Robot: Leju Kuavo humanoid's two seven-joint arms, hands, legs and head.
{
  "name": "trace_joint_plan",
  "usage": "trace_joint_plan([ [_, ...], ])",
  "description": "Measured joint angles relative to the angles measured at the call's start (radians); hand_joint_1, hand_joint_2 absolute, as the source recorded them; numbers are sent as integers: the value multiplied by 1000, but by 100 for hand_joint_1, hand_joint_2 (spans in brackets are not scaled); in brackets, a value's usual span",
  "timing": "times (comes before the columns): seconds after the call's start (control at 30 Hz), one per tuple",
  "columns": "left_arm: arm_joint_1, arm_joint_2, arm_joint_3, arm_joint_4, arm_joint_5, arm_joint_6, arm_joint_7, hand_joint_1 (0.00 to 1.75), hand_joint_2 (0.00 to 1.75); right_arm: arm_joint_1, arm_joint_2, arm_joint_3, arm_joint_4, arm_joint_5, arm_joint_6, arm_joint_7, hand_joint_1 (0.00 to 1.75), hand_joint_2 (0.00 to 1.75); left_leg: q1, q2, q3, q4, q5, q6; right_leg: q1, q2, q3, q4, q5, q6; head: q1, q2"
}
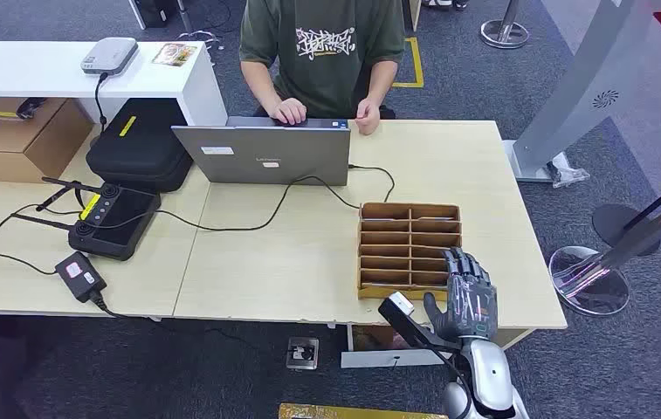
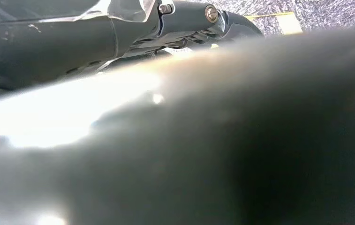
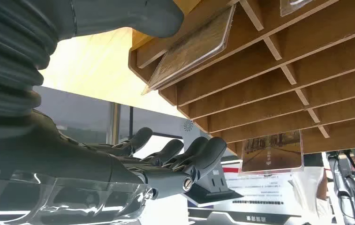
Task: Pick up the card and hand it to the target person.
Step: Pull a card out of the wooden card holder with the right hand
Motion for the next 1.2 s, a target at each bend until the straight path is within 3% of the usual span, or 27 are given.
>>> trace_joint_plan([
  [0.13,0,0,0,0,0,0,0,0,0,0,0,-1,-2,0,-2,0,46,175,0,0,0,0,0,0,0,0,0,0,0,0,0,0],
  [0.33,0,0,0,0,0,0,0,0,0,3,-1,-12,-9,0,-2,0,56,175,0,0,0,0,0,0,0,0,0,0,0,0,0,0],
  [0.6,2,6,-1,-1,0,-43,23,0,0,13,-2,-21,-17,0,-4,0,45,175,0,0,0,0,0,0,0,0,0,0,0,0,0,0],
  [0.83,3,4,-1,-7,-2,-11,6,0,0,28,-12,-31,-23,-3,-4,6,46,175,0,0,0,0,0,0,0,0,0,0,0,0,0,0],
  [1.2,6,7,-2,-8,-2,-10,16,0,0,29,-13,-32,-25,-3,0,6,68,175,0,0,0,0,0,0,0,0,0,0,0,0,0,0],
])
